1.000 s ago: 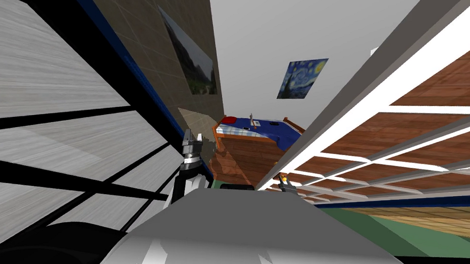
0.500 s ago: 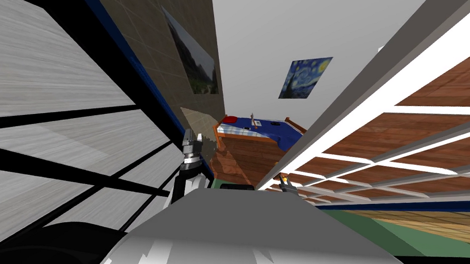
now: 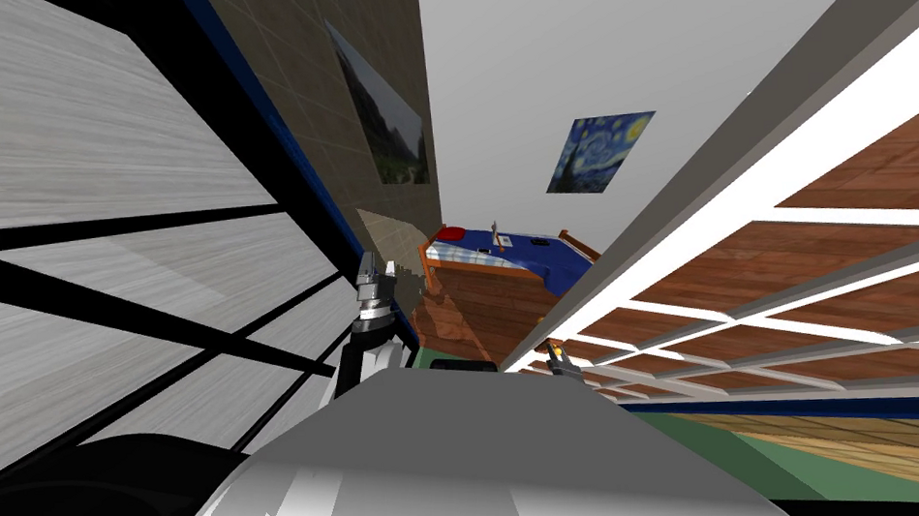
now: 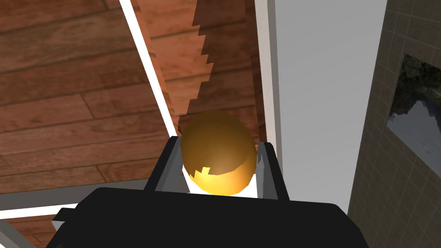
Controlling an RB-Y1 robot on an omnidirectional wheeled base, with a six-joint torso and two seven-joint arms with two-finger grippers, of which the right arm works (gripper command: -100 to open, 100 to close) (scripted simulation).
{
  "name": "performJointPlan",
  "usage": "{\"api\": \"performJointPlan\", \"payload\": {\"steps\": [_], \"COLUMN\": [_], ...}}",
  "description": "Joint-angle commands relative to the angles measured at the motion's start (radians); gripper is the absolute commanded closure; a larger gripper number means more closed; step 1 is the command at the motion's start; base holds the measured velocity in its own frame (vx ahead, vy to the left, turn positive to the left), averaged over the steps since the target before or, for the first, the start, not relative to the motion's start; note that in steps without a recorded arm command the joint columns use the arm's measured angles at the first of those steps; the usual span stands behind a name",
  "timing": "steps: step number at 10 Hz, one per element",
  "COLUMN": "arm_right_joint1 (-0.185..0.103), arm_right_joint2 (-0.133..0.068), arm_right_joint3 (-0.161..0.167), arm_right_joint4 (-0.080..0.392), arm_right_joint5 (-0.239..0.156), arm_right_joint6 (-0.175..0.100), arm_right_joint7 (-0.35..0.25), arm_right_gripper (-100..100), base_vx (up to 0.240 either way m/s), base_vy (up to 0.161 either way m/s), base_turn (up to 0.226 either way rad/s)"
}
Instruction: Pull the door open
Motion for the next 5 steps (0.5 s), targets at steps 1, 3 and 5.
{"api": "performJointPlan", "payload": {"steps": [1,3,5], "arm_right_joint1": [0.002,0.005,0.01], "arm_right_joint2": [0.001,-0.001,-0.003], "arm_right_joint3": [0.009,0.016,0.024], "arm_right_joint4": [0.007,0.006,0.004], "arm_right_joint5": [-0.008,-0.019,-0.033], "arm_right_joint6": [-0.004,-0.006,-0.008], "arm_right_joint7": [-0.038,-0.083,-0.137], "arm_right_gripper": [100,100,100], "base_vx": [-0.026,-0.025,-0.029], "base_vy": [-0.005,-0.009,-0.009], "base_turn": [0.032,0.034,0.044]}}
